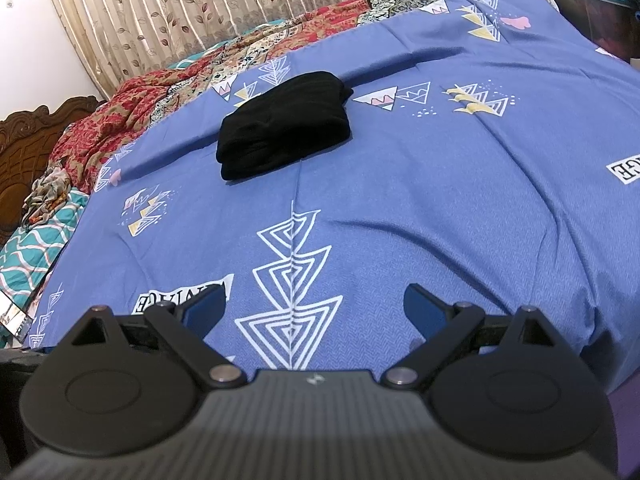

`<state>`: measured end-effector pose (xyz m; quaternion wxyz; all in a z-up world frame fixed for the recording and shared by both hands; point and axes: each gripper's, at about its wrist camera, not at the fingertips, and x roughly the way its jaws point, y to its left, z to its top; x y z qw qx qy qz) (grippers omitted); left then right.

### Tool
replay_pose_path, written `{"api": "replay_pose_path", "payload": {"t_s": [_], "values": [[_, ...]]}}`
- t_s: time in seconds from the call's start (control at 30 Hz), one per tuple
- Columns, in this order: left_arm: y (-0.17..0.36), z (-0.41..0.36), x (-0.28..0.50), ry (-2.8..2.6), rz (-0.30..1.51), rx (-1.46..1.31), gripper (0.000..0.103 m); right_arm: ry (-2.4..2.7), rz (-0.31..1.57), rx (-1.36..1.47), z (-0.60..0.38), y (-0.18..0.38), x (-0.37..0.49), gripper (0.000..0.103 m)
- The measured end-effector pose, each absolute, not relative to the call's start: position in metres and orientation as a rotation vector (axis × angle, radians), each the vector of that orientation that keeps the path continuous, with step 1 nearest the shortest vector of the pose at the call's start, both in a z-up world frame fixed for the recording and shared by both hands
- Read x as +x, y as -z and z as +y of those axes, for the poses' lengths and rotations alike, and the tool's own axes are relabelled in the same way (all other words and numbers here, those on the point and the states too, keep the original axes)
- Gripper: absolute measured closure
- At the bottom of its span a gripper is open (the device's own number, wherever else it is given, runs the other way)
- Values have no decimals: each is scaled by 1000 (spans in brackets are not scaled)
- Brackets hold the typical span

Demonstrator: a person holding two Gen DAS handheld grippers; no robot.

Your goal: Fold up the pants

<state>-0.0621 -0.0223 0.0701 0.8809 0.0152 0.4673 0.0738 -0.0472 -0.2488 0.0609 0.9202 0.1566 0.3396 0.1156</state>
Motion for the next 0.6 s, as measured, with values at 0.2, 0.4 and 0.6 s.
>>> {"api": "replay_pose_path", "payload": {"t_s": [0.2, 0.4, 0.6], "values": [[-68, -20, -61, -168, 988, 29, 0, -237, 699, 324, -249, -60, -47, 6], [-68, -22, -61, -162, 991, 40, 0, -237, 699, 324, -249, -60, -48, 6], [-67, -23, -60, -159, 999, 44, 0, -235, 701, 328, -248, -58, -48, 6]]}}
